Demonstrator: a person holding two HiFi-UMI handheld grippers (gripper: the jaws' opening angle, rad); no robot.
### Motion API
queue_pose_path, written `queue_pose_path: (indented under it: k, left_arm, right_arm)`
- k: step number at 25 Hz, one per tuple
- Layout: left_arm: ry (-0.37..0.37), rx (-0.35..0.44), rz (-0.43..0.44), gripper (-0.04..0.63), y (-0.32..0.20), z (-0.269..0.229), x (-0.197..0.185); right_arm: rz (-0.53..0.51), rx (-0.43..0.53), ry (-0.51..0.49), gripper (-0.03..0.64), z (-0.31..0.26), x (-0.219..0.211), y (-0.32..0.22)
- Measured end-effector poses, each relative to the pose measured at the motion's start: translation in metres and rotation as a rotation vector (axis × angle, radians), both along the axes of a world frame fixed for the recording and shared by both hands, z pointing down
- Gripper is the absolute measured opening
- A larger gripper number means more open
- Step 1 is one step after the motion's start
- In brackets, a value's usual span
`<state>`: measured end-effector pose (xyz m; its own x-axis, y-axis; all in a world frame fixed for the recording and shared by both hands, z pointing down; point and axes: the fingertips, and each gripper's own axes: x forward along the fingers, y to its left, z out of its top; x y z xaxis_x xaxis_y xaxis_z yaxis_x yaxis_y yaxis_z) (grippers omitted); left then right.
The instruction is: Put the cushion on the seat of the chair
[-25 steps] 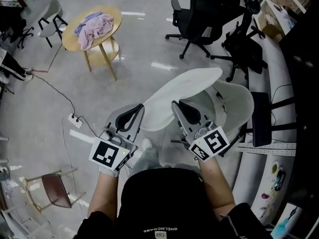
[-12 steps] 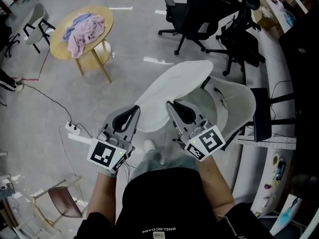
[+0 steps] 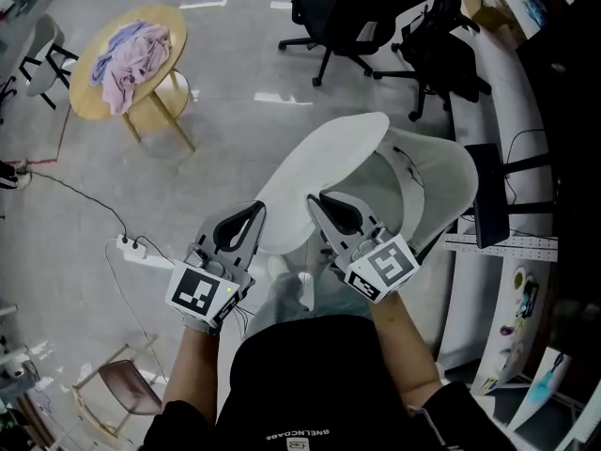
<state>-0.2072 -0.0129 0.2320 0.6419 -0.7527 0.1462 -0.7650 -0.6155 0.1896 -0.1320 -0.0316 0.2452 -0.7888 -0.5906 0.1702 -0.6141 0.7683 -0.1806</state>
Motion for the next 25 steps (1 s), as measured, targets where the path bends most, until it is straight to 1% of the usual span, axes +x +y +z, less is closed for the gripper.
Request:
queue_pose_path:
  k: [6, 18, 25]
  left_arm:
    - [-0.007, -0.022, 0.016, 0.011, -0.015, 0.009, 0.015]
    - [-0.025, -0.115, 0.008, 0.011, -0.032, 0.045, 0.05]
    - [-0.024, -0.169, 0.006, 0.011, -0.036, 0.067, 0.07]
  right_arm:
    - [-0.007, -0.041, 0.011, 0.029, 0.018, 0.014, -0.007]
    - [-0.045, -0.133, -0.021, 0.029, 0.059, 0.03, -0.023]
    - [-0.07, -0.185, -0.005, 0.029, 0.085, 0.043, -0.03]
